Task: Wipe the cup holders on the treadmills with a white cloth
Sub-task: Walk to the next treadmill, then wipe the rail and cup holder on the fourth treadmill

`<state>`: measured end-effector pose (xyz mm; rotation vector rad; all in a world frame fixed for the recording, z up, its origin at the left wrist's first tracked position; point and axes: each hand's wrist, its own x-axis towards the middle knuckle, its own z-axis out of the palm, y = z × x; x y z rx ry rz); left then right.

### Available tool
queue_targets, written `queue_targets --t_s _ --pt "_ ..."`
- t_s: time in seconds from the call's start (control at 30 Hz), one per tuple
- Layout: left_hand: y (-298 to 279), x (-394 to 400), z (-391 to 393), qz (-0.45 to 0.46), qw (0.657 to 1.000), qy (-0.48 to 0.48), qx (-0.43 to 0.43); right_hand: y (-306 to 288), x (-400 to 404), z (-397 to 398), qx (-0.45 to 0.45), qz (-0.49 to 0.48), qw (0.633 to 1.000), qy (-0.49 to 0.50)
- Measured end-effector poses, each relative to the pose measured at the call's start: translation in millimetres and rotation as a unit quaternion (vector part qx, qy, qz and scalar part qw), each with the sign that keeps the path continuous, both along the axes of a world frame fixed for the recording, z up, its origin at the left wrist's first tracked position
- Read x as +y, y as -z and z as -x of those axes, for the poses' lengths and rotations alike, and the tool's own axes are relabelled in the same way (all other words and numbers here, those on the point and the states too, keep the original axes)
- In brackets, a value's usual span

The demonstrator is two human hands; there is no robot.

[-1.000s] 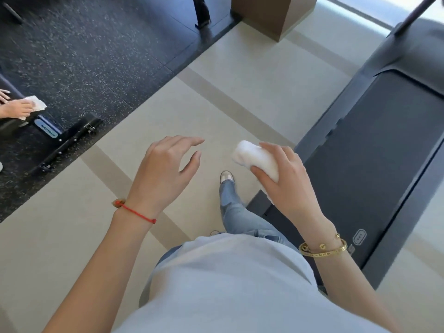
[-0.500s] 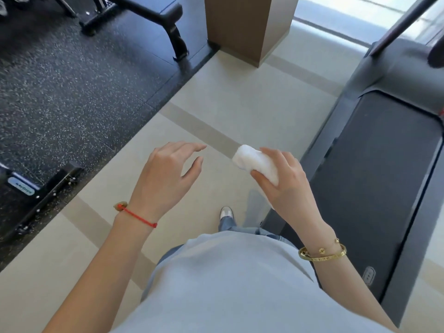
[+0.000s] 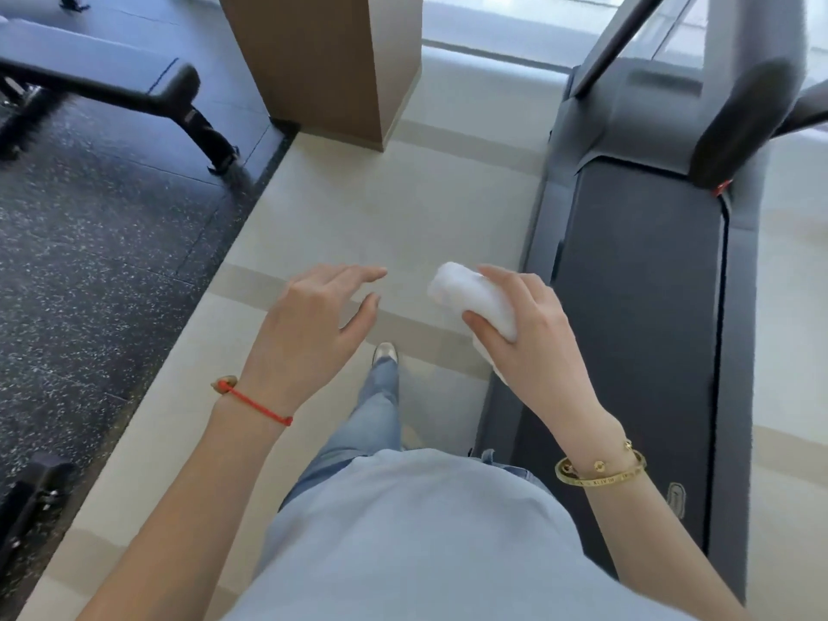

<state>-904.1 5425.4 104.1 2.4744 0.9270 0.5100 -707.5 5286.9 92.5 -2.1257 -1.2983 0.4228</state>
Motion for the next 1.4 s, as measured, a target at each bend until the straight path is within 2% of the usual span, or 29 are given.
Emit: queue_targets --t_s 0.37,0.57,0.77,0.93,1.1,1.3,1.4 --pt "-4 183 -175 -0.057 0.984 0.161 -0.054 -10 129 -113 -0.044 -0.04 0.988 0.143" --pt "-29 261 -286 -0.094 0.958 0.253 -0.093 -42 189 -173 -0.078 -0.074 0.968 0.226" --pt "-59 291 -379 -0.094 0.919 0.365 -0.115 -88 209 -209 -0.148 -0.106 0.929 0.322" --pt "-78 294 -449 -0.082 0.886 0.434 -0.141 -119 204 -246 -0.234 -0.083 0.88 0.405" --pt "-83 292 -507 -0.089 0.855 0.487 -0.153 -116 193 -294 -0.288 -0.028 0.839 0.461" --pt "-77 290 -576 -0.097 0.828 0.532 -0.146 -94 188 -335 -0.311 0.125 0.801 0.497" --pt "-75 291 -608 -0.103 0.82 0.545 -0.144 -95 194 -353 -0.285 0.169 0.794 0.509"
